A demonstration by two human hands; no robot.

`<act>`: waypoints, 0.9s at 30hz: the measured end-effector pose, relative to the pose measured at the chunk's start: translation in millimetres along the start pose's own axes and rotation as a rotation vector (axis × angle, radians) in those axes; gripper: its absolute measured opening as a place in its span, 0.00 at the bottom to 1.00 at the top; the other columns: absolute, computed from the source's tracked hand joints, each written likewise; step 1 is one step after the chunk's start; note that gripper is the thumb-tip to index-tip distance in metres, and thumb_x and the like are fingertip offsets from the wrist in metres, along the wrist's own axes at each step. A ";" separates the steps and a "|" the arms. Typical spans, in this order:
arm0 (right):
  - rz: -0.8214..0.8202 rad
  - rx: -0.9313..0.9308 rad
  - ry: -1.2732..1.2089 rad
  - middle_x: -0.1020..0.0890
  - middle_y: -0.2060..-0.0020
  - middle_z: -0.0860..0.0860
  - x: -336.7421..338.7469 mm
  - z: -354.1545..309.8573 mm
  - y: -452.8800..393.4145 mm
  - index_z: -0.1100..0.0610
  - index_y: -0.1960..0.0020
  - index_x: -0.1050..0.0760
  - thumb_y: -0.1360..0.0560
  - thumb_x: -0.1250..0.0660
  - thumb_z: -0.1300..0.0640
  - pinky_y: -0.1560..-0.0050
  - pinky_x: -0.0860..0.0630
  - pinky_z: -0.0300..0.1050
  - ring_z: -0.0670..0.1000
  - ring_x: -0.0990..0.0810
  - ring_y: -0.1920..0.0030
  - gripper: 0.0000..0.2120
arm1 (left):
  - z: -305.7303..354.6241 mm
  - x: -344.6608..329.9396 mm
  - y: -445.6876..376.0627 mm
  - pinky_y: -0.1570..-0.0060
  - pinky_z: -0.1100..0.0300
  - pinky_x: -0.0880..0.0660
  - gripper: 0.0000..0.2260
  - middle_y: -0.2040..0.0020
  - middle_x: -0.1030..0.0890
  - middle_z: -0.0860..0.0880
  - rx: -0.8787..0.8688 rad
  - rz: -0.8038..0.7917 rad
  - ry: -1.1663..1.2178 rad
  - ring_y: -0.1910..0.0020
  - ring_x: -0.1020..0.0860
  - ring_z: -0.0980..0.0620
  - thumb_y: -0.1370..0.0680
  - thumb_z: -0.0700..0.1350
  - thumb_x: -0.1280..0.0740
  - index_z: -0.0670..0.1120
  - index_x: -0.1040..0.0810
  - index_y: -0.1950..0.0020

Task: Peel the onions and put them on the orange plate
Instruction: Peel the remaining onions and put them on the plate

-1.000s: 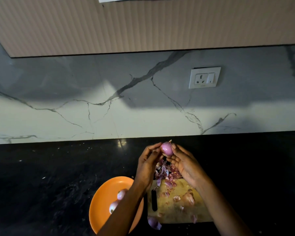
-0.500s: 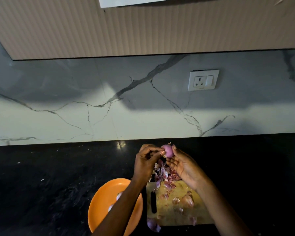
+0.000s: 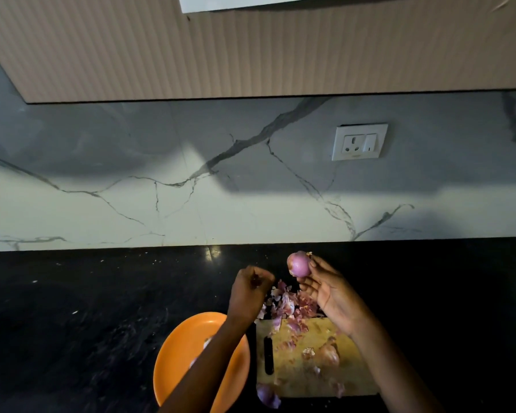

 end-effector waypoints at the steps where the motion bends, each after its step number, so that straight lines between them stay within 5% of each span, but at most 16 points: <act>1: -0.015 0.010 0.026 0.16 0.47 0.55 0.9 0.5 0.0 0.57 0.36 0.23 0.25 0.34 0.60 0.55 0.20 0.40 0.49 0.18 0.53 0.18 | 3.2 -0.7 0.2 0.52 0.65 0.23 0.03 0.52 0.18 0.52 -0.016 -0.023 -0.022 0.54 0.20 0.62 0.21 0.42 0.30 0.50 0.19 0.52; 4: -0.064 0.052 0.111 0.18 0.39 0.56 1.5 0.6 1.4 0.58 0.34 0.24 0.28 0.29 0.62 0.51 0.20 0.40 0.51 0.17 0.44 0.22 | 17.3 -4.7 5.1 0.46 0.64 0.23 0.07 0.47 0.17 0.52 -0.002 -0.133 0.104 0.48 0.19 0.61 0.19 0.41 0.33 0.47 0.19 0.42; 9: -0.091 0.095 0.240 0.18 0.37 0.55 6.9 -1.1 4.7 0.57 0.33 0.24 0.39 0.16 0.49 0.46 0.21 0.40 0.52 0.19 0.38 0.38 | 38.9 -8.2 11.5 0.44 0.56 0.20 0.11 0.46 0.15 0.45 0.009 -0.262 0.336 0.45 0.17 0.47 0.19 0.41 0.34 0.43 0.20 0.37; 15: -0.112 0.105 0.354 0.17 0.38 0.53 8.7 -4.8 5.8 0.55 0.34 0.23 0.29 0.26 0.61 0.45 0.21 0.40 0.53 0.20 0.36 0.24 | 42.4 -8.4 11.6 0.48 0.56 0.20 0.10 0.49 0.16 0.45 0.053 -0.325 0.384 0.48 0.17 0.46 0.21 0.39 0.31 0.44 0.22 0.40; 27: -0.174 0.115 0.550 0.16 0.41 0.50 4.9 -5.3 9.0 0.54 0.35 0.22 0.30 0.27 0.61 0.43 0.23 0.39 0.48 0.19 0.38 0.23 | 35.9 -4.4 14.7 0.43 0.44 0.23 0.11 0.47 0.18 0.38 0.116 -0.408 0.522 0.48 0.19 0.42 0.26 0.42 0.31 0.40 0.25 0.46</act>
Point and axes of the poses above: each hand's wrist, its own y-axis away from the middle knuckle, its own x-axis out of the back of the hand, z = x × y, the point moved 4 cm from there along -y, towards the middle knuckle
